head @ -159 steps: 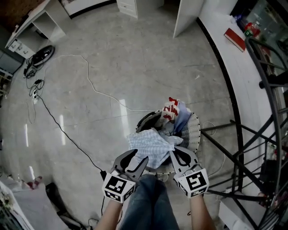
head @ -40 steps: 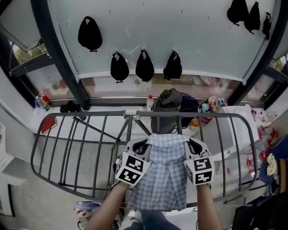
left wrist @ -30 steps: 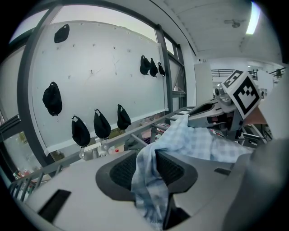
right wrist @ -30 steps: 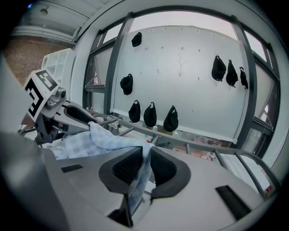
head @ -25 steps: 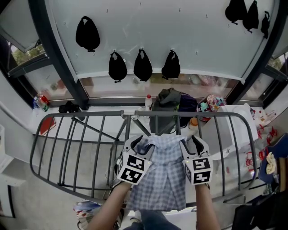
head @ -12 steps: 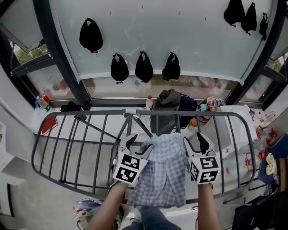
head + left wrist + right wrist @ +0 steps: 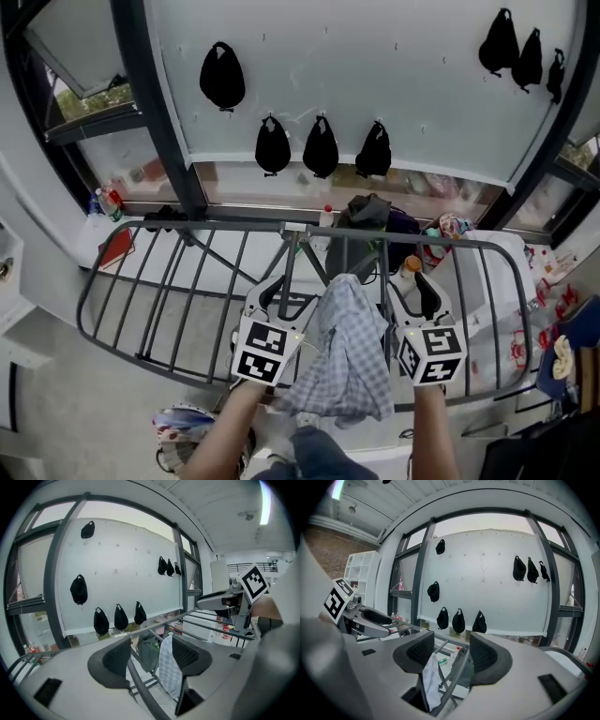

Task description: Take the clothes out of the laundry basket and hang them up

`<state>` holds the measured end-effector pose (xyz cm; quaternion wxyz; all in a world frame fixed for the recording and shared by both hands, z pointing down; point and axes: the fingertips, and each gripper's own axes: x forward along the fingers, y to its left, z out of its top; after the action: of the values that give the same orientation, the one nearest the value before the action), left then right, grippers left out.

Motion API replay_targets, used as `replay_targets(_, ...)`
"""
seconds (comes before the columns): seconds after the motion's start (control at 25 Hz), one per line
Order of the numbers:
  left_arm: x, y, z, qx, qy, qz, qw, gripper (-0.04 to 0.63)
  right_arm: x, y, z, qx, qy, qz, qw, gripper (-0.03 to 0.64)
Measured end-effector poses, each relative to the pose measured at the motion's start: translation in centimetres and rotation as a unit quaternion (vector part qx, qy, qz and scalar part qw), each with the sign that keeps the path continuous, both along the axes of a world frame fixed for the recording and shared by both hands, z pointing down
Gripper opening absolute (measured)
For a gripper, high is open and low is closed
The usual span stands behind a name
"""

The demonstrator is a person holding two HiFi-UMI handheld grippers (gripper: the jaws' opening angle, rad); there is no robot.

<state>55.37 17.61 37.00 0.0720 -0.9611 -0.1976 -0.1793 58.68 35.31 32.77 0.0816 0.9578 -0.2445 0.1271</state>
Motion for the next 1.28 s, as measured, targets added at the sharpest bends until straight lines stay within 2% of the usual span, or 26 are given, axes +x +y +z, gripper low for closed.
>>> replay_targets(0.28, -5.3, -7.0, -5.7, -0.029, 0.076, -0.078, 0.9936, 0.282, -3.4, -6.8, -3.8, 0.026, 0.034, -0.066, 0.997, 0.224)
replay_targets(0.4, -9.1, -12.0, -6.9, -0.028, 0.091, -0.133, 0.9866, 0.282, -5.7, -11.6, -5.2, 0.037, 0.048, -0.117, 0.991, 0.224)
replay_targets(0.52, -14.1, -17.7, -7.5, -0.021, 0.099, -0.196, 0.9752, 0.282, -8.7, -17.3, -6.3, 0.05, 0.058, -0.175, 0.982, 0.224)
replay_targets(0.68, -22.5, -25.2, -8.1, -0.009, 0.102, -0.287, 0.9525, 0.282, -13.9, -25.4, -7.5, 0.064, 0.063, -0.258, 0.962, 0.224)
replay_targets(0.88, -35.4, -33.2, -7.5, 0.006, 0.089, -0.388, 0.9172, 0.282, -23.4, -35.6, -7.6, 0.078, 0.054, -0.358, 0.929, 0.224)
replay_targets(1.12, -49.8, -38.9, -4.8, 0.015, 0.056, -0.473, 0.8792, 0.282, -35.9, -45.0, -5.3, 0.073, 0.034, -0.455, 0.887, 0.224)
replay_targets(1.28, -56.7, -41.2, -1.2, 0.007, 0.028, -0.515, 0.857, 0.282, -42.8, -49.9, -1.9, 0.054, 0.016, -0.516, 0.855, 0.224)
